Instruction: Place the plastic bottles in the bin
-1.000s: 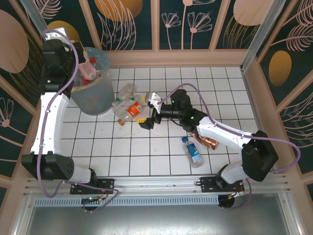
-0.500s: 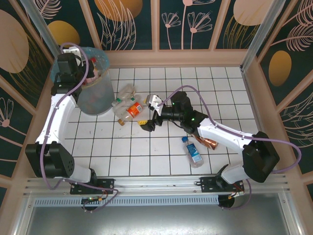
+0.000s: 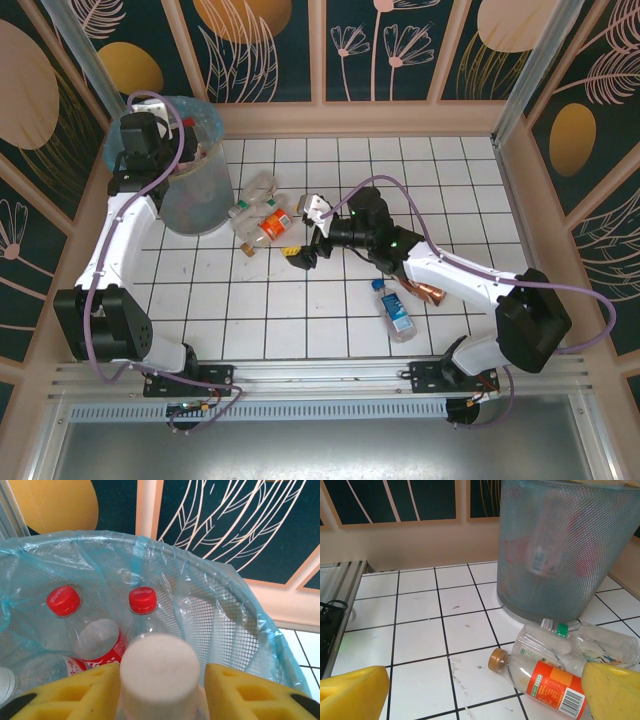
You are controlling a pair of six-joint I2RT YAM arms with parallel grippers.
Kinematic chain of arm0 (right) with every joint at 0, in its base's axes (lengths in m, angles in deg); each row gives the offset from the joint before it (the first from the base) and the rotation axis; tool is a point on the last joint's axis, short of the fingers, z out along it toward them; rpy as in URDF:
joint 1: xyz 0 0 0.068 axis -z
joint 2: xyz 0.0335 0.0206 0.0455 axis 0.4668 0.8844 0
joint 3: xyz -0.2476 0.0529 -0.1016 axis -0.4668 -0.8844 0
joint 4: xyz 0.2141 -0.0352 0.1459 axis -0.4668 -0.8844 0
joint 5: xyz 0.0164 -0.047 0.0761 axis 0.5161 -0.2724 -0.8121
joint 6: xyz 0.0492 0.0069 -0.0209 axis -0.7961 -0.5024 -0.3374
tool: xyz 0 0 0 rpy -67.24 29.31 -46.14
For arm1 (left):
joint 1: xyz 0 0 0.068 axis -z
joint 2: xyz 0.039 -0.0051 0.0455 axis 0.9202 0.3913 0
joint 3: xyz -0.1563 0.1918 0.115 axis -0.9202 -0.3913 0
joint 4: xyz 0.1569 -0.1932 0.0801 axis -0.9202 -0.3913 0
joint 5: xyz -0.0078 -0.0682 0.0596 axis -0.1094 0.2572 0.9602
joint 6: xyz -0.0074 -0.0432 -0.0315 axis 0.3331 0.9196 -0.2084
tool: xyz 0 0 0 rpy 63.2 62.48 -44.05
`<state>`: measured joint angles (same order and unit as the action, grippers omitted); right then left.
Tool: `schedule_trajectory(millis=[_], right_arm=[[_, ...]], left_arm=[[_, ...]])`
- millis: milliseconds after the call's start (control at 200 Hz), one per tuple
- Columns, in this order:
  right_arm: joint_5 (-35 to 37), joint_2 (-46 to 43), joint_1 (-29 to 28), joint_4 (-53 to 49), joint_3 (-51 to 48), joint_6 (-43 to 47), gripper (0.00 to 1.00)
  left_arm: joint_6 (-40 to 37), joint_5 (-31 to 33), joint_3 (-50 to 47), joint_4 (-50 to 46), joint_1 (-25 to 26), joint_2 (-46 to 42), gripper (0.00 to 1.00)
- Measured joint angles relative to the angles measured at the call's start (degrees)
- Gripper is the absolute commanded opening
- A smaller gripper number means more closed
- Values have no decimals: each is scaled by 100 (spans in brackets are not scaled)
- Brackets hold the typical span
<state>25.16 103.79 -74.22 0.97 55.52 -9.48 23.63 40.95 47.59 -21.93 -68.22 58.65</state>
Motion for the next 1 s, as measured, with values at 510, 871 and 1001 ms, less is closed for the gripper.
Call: schedule_trajectory(millis=[510, 871, 1001], right_arm=[[17, 221, -98, -214, 68, 188, 99], [197, 221, -170, -348, 103, 205, 99], [691, 227, -170, -507, 153, -83, 99]], left_arm=[[-48, 114, 2736, -721, -39, 358, 30], [133, -2, 3123, -1515, -619, 1652, 23], [153, -52, 2544, -1508, -623, 1469, 22]])
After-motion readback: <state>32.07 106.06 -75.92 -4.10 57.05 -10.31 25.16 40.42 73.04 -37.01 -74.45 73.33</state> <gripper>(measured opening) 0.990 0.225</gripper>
